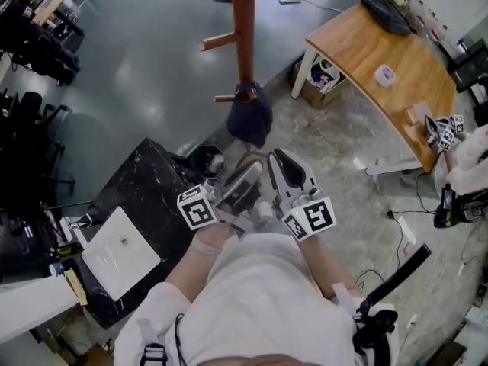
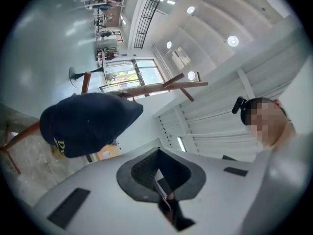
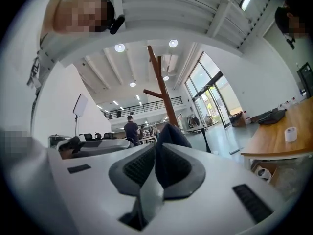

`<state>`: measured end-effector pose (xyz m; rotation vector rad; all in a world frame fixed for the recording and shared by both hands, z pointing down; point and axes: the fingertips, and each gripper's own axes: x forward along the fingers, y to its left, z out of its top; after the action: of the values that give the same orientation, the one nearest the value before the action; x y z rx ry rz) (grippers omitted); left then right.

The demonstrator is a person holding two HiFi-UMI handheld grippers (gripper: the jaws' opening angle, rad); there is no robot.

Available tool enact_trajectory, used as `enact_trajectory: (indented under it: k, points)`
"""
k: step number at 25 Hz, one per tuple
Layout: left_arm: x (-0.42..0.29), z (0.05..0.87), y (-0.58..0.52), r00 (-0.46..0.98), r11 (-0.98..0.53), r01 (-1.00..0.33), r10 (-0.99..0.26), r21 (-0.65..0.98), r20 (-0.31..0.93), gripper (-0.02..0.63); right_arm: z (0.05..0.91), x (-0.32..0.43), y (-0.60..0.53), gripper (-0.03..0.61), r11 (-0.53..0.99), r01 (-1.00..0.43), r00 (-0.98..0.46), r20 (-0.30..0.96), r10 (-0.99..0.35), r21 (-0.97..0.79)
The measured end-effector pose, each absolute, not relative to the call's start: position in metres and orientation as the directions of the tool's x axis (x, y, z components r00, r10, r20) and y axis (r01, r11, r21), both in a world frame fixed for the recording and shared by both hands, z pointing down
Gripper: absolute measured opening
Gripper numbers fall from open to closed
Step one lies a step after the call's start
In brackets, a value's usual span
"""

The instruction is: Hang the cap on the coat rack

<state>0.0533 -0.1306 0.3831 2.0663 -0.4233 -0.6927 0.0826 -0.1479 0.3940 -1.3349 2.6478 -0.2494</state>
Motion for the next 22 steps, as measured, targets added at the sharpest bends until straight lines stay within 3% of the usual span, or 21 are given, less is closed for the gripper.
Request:
enact_trajectory:
  k: [10,22]
  points:
    - [-0.069,0.359,-0.112,0.59,-0.541,-0.237,-0.74,0.807,-0.323,0.008,0.369,-0.043,-0.136,0.046,0.808,-0.551,-0.804,-0.129,-0.581,-0.208]
    - [-0.19,0.358,-0.049,0.273,-0.405,-0.432,-0.91,0.806,-0.311,0.008,0.374,-0.162,-0.092,0.046,0.941,-0.255,-0.948,-0.134,-0.289,-0.224]
